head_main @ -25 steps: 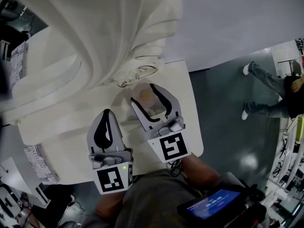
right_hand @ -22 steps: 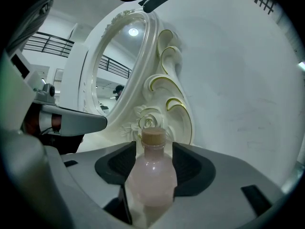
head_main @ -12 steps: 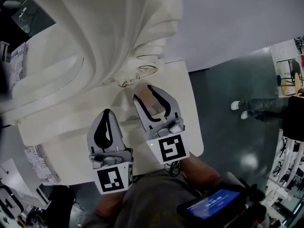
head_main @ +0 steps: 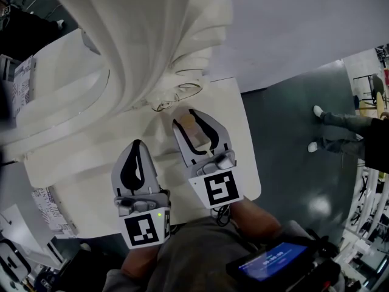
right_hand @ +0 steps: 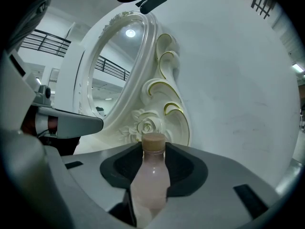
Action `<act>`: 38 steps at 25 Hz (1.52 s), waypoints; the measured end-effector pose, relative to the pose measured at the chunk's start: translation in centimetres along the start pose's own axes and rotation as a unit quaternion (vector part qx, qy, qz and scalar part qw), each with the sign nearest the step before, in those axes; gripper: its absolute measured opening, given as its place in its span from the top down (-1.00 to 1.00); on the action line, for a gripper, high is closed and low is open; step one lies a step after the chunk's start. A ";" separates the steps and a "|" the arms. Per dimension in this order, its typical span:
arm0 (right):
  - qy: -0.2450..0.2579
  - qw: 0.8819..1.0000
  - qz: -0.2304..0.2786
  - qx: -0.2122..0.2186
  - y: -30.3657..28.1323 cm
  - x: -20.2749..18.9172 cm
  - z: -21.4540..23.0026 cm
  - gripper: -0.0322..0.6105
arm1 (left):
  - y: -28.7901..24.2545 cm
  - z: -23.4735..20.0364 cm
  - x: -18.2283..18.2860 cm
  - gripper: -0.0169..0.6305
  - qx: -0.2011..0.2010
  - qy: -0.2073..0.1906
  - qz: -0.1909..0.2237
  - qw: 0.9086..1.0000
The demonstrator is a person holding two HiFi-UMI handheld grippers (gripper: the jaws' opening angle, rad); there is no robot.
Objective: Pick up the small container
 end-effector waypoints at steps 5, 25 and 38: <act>-0.003 1.000 0.002 -0.002 0.1 0.0 0.1 0.45 | 0.0 0.1 0.1 0.90 -0.001 -0.001 0.000 1.000; -0.016 1.000 0.007 -0.005 1.7 -0.1 -0.1 0.45 | 1.1 0.0 1.1 0.91 0.004 -0.007 0.015 1.000; -0.008 0.999 0.043 -0.011 5.5 1.7 -2.3 0.45 | 3.7 -0.5 3.0 0.91 0.001 -0.020 0.050 0.999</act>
Point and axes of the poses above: the fingertips, and each gripper's own axes: y backward along the fingers, z to its right, x out of its top, the point moved 9 cm from there along y, backward along the fingers, and after that the axes turned 14 degrees about -y, right-handed, at the moved point
